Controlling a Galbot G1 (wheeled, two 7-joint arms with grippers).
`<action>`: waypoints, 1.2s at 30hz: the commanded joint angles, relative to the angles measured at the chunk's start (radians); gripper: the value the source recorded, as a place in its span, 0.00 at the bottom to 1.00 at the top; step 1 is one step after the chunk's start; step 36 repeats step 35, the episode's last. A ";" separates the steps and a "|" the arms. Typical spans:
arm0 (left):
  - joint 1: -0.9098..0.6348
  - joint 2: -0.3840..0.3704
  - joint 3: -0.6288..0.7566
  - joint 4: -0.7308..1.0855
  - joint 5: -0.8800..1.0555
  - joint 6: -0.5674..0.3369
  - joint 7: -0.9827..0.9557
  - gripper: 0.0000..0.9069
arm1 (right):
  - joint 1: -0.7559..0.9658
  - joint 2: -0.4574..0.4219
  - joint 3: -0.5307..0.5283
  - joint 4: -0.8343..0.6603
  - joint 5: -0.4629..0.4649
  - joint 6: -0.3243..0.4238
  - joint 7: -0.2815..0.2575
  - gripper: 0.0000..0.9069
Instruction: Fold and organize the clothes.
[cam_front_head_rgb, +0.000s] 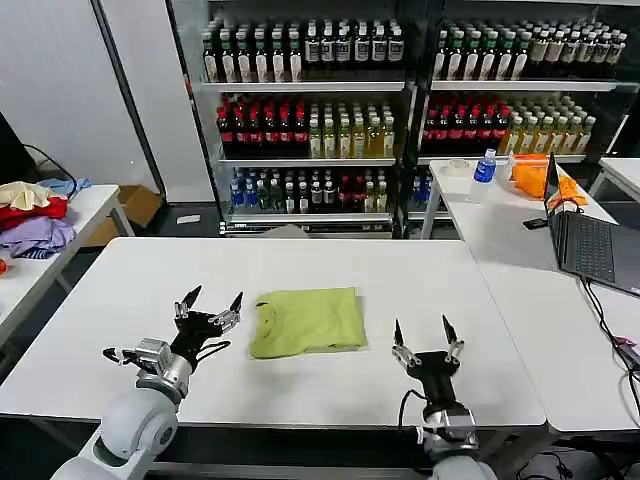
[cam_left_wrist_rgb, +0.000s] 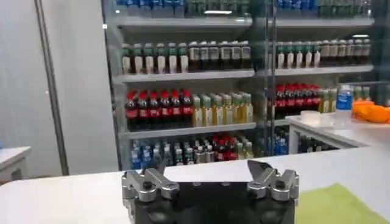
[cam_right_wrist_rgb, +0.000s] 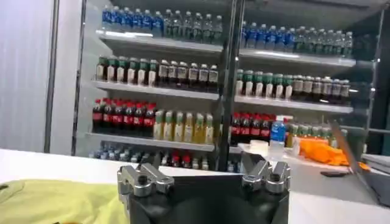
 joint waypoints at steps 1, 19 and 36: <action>0.047 0.014 -0.012 -0.047 0.030 -0.003 0.025 1.00 | -0.148 0.000 0.035 0.136 -0.020 0.005 0.000 1.00; 0.115 0.020 -0.039 -0.096 0.054 0.004 0.049 1.00 | -0.203 -0.005 0.058 0.187 -0.104 0.007 -0.002 1.00; 0.150 0.033 -0.060 -0.132 0.056 0.003 0.067 1.00 | -0.213 0.004 0.052 0.214 -0.077 -0.036 -0.030 1.00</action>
